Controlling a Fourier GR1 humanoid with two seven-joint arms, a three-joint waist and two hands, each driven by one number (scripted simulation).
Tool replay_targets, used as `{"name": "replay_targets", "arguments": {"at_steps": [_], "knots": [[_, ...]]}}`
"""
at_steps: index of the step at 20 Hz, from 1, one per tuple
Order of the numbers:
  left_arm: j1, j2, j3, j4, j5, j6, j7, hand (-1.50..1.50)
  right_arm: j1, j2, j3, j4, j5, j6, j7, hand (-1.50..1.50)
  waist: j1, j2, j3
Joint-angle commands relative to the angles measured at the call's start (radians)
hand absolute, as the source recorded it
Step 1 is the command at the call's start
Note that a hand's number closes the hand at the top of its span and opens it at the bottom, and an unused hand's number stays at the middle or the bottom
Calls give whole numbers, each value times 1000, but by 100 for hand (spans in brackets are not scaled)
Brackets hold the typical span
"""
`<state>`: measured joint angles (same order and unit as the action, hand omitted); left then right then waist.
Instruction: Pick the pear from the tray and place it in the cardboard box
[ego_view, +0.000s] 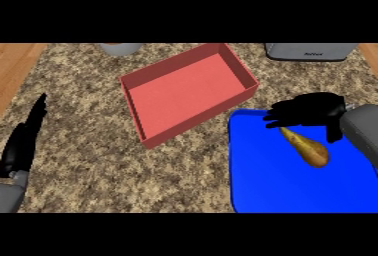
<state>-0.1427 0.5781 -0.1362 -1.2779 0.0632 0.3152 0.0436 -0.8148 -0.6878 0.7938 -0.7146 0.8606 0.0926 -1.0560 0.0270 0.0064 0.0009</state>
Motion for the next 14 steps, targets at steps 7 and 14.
{"name": "replay_targets", "arguments": {"at_steps": [7,14], "knots": [[32,-41,-1,-53,-59,22,32,0,22,25,-14,62,42,-11,-197,-150,-15,-6,0],[50,-23,47,-48,-46,-1,30,0,47,-36,-13,-12,6,-5,-265,-150,-17,-7,0]]}}
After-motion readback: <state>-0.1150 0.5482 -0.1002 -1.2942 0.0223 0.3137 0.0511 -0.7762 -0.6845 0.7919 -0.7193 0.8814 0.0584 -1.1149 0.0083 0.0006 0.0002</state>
